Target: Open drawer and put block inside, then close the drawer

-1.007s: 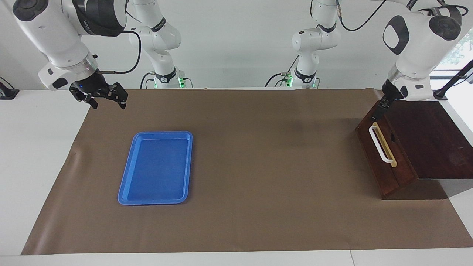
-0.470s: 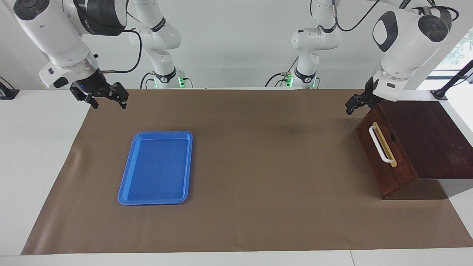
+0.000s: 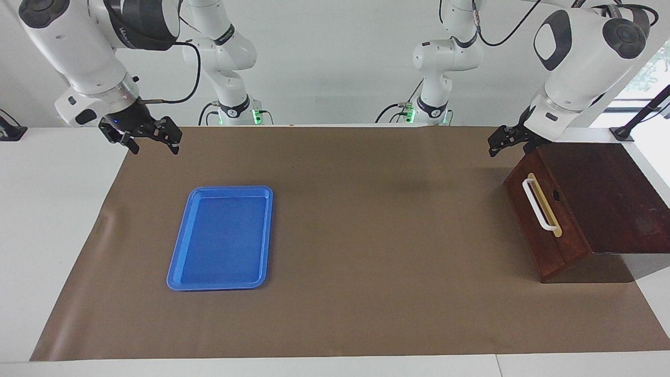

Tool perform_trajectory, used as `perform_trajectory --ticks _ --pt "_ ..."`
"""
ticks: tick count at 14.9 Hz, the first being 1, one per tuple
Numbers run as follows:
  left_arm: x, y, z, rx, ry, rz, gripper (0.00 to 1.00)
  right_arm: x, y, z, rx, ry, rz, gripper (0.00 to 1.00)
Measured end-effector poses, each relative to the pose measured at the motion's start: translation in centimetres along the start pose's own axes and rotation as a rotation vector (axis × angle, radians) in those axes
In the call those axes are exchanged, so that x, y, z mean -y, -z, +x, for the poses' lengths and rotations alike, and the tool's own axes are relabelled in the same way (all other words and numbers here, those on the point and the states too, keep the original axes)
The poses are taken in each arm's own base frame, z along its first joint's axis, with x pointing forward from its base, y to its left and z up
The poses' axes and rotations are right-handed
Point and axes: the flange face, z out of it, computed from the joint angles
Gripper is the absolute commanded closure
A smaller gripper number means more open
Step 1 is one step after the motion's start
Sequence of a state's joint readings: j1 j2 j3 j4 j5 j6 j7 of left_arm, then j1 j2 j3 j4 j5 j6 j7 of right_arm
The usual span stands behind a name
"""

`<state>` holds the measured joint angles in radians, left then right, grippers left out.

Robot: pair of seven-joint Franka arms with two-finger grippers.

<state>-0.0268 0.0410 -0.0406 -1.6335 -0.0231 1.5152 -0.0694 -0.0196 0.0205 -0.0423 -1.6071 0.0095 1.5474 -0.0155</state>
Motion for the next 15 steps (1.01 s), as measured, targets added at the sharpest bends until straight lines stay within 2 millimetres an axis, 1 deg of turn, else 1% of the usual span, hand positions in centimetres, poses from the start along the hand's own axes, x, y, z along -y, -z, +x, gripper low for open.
perform_trajectory --ticks 2,8,15 --pt "-0.4 -0.3 0.2 0.004 -0.016 0.001 0.0 0.0 0.0 0.0 0.0 0.0 0.0 0.0" --pt "-0.3 1.3 -0.1 -0.037 -0.064 0.001 0.0 0.0 0.2 0.0 -0.004 0.0 0.0 0.0" --pt "0.2 1.6 0.2 -0.065 -0.073 -0.001 0.0 0.1 1.1 -0.5 -0.014 0.002 0.0 0.0"
